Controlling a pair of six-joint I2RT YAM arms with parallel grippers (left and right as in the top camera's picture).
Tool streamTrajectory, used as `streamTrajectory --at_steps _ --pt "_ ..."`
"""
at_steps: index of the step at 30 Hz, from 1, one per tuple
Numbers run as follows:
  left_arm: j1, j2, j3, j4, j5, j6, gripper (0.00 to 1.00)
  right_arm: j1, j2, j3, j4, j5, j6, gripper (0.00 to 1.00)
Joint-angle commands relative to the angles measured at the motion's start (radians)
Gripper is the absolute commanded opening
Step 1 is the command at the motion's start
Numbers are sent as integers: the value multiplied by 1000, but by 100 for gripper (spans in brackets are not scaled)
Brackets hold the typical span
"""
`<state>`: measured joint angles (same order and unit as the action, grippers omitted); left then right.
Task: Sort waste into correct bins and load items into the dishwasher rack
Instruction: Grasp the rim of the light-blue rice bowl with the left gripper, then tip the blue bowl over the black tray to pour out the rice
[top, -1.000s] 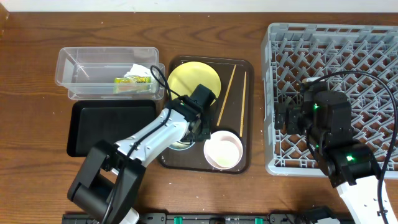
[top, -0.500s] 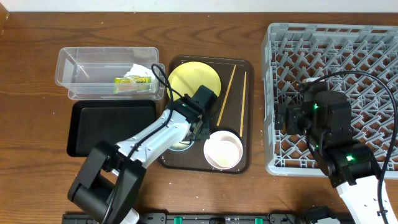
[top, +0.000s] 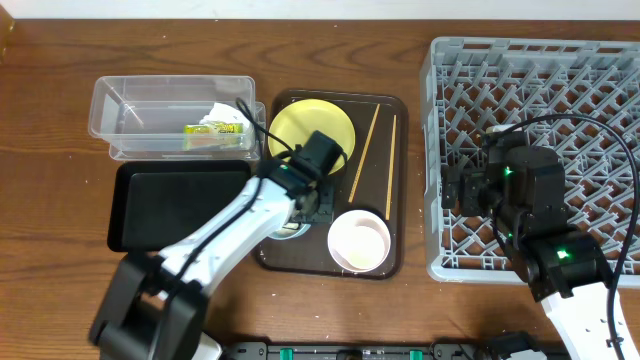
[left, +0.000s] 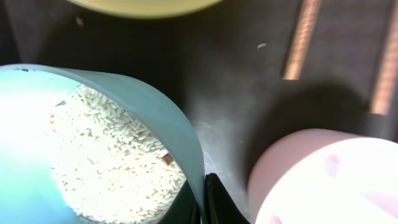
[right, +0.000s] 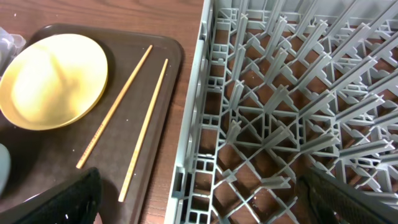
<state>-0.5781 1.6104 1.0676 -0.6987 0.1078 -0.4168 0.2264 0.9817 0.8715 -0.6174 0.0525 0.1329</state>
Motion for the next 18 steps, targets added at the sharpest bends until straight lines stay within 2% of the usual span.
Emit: streamTrajectory --at_steps 1,6,18 --pt "42 -85 29 -1 79 93 6 -23 0 23 -3 0 -7 99" --pt "137 -167 29 -35 137 130 6 -23 0 23 -4 0 -7 99" --pt "559 -191 27 -99 533 344 6 -23 0 23 -4 0 -7 99"
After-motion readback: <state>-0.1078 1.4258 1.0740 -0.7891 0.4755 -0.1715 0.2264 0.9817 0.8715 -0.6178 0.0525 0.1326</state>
